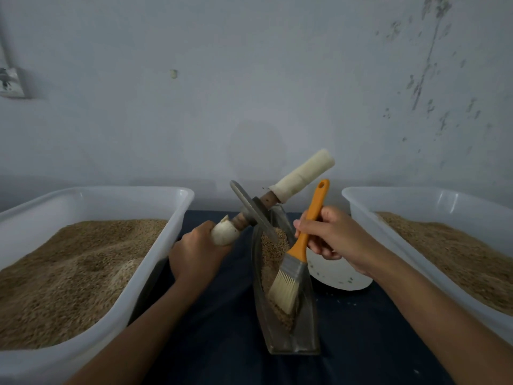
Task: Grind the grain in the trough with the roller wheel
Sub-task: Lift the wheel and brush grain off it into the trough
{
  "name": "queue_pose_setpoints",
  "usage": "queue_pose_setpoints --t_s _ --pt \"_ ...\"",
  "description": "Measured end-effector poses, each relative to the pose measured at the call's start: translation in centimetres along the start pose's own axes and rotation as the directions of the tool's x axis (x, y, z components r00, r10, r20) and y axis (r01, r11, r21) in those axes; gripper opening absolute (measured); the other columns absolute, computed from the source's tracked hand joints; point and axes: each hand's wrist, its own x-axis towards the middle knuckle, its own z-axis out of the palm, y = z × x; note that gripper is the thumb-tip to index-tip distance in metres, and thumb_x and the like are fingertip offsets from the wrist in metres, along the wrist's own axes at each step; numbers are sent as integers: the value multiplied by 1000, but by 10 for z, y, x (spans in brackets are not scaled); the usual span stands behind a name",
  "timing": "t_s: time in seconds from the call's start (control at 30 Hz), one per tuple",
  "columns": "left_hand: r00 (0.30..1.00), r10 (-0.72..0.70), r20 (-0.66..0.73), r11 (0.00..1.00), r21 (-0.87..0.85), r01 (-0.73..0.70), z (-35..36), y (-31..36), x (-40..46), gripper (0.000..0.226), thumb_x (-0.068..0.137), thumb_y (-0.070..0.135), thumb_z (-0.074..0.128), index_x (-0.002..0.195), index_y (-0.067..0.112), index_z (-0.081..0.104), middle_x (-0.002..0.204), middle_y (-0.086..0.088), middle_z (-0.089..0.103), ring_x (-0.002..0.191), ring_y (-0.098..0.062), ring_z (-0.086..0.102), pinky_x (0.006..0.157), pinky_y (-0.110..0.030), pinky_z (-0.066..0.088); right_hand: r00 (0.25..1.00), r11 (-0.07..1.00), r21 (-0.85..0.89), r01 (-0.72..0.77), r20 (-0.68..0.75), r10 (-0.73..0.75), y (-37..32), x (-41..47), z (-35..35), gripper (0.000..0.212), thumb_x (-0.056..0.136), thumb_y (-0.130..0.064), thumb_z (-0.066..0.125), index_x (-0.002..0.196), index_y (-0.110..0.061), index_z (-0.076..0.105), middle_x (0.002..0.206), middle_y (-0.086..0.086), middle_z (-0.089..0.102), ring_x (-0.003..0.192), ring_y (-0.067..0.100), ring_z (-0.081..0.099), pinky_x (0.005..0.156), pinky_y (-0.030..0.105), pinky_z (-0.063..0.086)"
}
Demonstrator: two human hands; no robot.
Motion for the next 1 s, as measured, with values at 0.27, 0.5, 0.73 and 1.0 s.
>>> queue_pose_setpoints --t_s 0.27,0.5,0.73,1.0 --pt "999 22 35 1000 -3 -22 0 7 -4 22 81 37 69 92 20 63 84 3 66 81 -17 62 73 -35 51 969 977 -14 215 -118 -215 -13 -6 -1 27 96 -14 55 72 -3 60 42 -1 45 33 6 35 36 14 27" --pt "999 27 34 999 -36 -26 0 6 -6 24 81 36 69 97 19 63 88 1 67 85 -17 62 77 -37 51 995 994 -42 99 20 -98 -17 -11 9 25 95 -18 57 74 -5 59 44 2 50 32 9 36 34 15 27" --pt "999 9 35 999 -37 -8 3 2 -5 22 80 37 69 91 20 63 83 3 65 81 -17 62 72 -37 51 997 985 -161 68 54 -60 -11 -10 9 23 96 -23 57 81 -6 59 46 0 54 33 6 43 35 14 32" --pt "1000 18 17 999 -43 -17 6 -1 -5 23 78 37 71 92 20 63 81 4 64 79 -16 60 68 -32 48 985 942 -293 166 10 -170 1 -5 17 17 96 -27 56 84 -14 59 51 0 60 40 3 52 42 10 39"
